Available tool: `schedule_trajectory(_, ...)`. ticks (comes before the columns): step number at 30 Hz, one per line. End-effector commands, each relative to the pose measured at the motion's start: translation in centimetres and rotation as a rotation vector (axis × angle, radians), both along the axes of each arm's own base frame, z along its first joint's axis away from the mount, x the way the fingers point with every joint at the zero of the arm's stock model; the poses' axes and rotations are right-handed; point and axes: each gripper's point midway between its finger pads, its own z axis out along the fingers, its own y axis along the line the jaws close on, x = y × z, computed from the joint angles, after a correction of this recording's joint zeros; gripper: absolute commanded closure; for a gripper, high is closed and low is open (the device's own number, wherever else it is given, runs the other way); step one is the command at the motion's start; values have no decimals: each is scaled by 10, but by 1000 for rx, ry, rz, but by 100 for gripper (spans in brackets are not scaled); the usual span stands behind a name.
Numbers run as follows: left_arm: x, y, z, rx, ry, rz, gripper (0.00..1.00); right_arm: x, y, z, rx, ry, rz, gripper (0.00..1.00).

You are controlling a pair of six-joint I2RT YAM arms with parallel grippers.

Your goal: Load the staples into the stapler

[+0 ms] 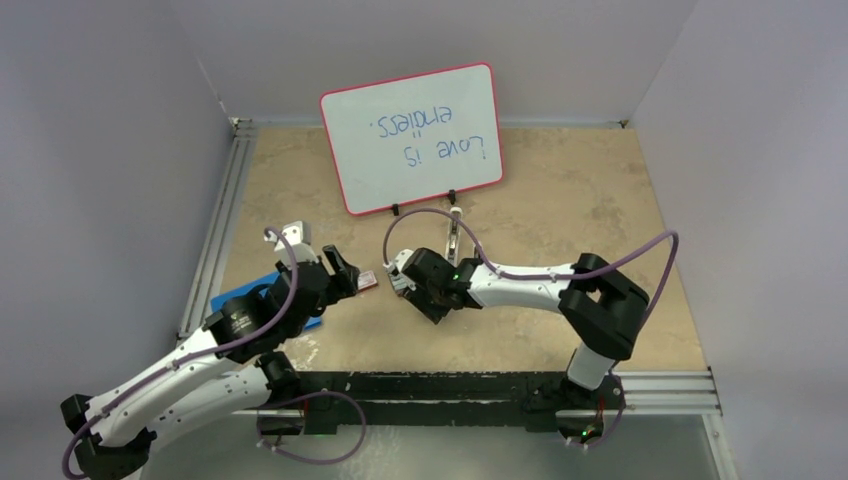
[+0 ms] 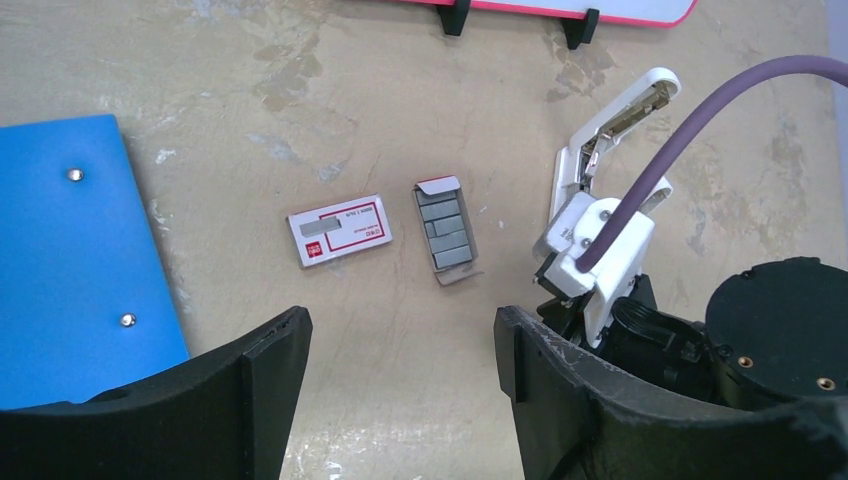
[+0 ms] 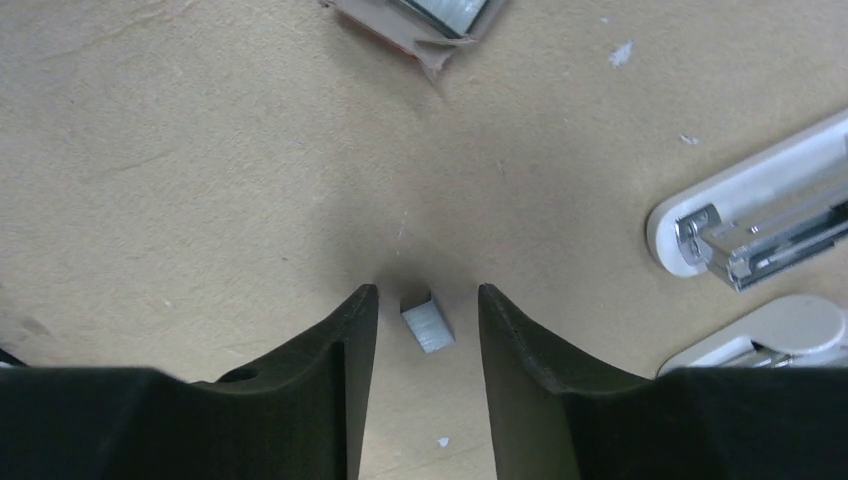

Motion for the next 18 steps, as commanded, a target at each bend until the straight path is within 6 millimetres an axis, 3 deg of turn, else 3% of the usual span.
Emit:
schedule_trajectory(1,5,3,14,-12,-26,31,32,3,11,1,-8,-10,104,58)
schedule_trajectory(9,5,3,12,-8,-24,34,32,-11,4,-7,-33,53,157,63)
schedule_trajectory(18,4,3,10,-6,-18,28,32,-27,4,4,11,109,189,59)
